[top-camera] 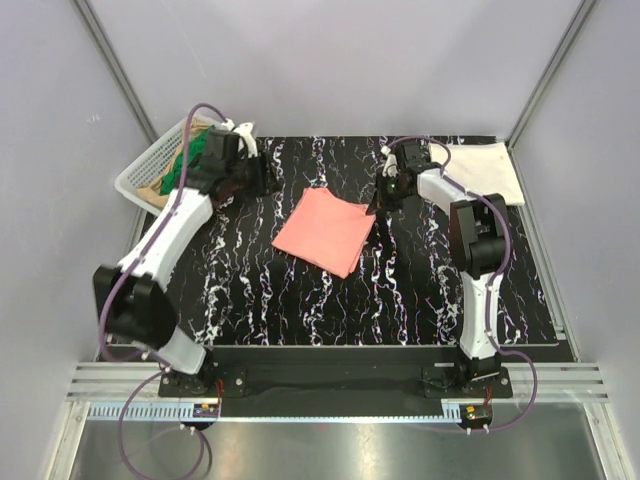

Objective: Fold and stack the t-shirts
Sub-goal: Neatly place the folded tshirt to the corner

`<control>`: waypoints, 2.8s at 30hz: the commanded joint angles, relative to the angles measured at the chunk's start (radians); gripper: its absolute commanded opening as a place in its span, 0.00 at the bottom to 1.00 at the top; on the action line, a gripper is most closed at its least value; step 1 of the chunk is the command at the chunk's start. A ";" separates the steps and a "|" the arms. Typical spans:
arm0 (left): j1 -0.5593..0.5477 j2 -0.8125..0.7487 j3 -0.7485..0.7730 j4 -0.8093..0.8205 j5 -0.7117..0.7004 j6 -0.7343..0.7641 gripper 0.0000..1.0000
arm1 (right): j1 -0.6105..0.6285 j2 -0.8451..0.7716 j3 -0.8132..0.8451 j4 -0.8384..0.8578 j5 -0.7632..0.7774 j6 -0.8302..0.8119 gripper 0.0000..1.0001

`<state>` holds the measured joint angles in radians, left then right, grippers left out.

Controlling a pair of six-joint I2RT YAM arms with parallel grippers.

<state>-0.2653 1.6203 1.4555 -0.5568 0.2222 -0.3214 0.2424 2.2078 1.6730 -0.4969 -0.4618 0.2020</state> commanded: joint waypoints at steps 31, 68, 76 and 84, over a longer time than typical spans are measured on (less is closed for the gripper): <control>-0.072 -0.349 -0.336 0.081 0.229 0.025 0.56 | -0.120 -0.579 -0.194 0.185 0.849 -0.979 0.00; -0.072 -0.330 -0.353 0.075 0.198 0.044 0.57 | -0.413 -0.314 0.011 0.553 0.430 -0.802 0.00; -0.071 -0.312 -0.346 0.064 0.183 0.050 0.57 | -0.457 -0.142 0.113 0.632 0.416 -0.745 0.00; -0.071 -0.303 -0.345 0.061 0.180 0.051 0.57 | -0.482 -0.059 0.140 0.695 0.419 -0.720 0.00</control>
<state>-0.3389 1.3121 1.1034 -0.5224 0.4099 -0.2844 -0.2260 2.1426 1.7409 0.0856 -0.0235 -0.5446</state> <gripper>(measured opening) 0.569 0.101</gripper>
